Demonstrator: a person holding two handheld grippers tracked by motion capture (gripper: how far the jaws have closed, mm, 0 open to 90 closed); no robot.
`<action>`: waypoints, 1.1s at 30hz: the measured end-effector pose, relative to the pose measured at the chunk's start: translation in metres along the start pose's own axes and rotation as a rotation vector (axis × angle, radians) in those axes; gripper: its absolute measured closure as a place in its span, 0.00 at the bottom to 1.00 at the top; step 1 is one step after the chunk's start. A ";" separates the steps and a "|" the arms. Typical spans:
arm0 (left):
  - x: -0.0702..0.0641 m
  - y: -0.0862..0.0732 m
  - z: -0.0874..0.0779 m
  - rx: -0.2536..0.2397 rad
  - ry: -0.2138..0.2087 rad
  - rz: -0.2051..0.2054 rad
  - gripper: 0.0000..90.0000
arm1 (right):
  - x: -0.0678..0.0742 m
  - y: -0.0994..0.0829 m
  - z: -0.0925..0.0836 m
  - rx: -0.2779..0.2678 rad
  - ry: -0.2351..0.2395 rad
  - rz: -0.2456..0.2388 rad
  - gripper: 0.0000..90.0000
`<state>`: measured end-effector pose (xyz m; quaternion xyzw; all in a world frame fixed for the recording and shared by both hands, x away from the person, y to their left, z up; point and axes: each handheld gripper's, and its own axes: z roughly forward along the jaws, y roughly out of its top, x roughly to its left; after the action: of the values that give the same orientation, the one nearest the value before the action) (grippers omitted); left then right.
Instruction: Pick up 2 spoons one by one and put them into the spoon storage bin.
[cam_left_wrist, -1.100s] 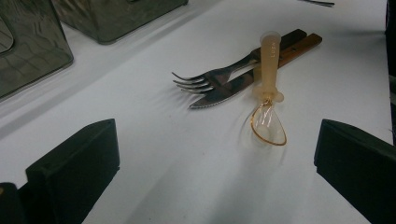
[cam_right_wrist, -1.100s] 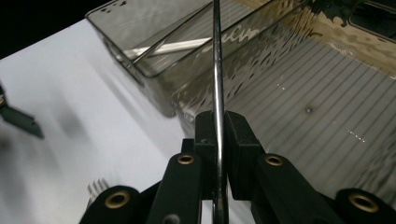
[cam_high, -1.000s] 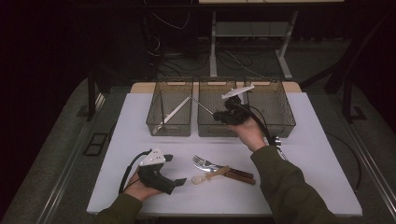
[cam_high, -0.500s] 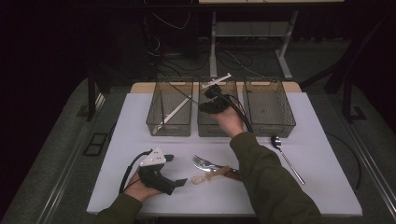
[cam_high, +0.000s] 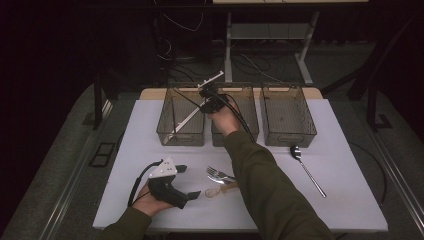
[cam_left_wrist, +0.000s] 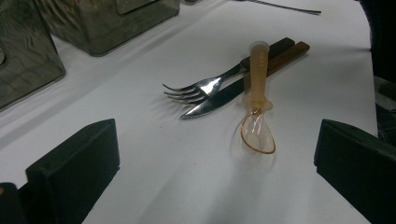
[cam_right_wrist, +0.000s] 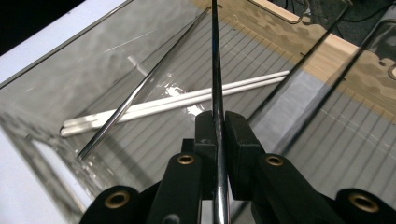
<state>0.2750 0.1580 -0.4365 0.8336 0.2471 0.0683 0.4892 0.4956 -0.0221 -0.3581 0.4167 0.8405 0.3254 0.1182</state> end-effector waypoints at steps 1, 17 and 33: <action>0.000 0.000 0.000 0.000 -0.002 0.001 0.00 | 0.001 0.002 0.003 0.004 -0.010 -0.004 0.94; -0.001 0.001 0.000 -0.004 -0.007 -0.002 0.00 | 0.013 0.006 0.017 -0.026 0.000 0.009 0.68; -0.001 0.000 0.000 -0.007 0.006 0.005 0.00 | 0.009 -0.025 -0.037 -0.153 0.186 -0.114 0.48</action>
<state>0.2739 0.1569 -0.4362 0.8323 0.2462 0.0732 0.4913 0.4568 -0.0432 -0.3456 0.3263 0.8428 0.4185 0.0895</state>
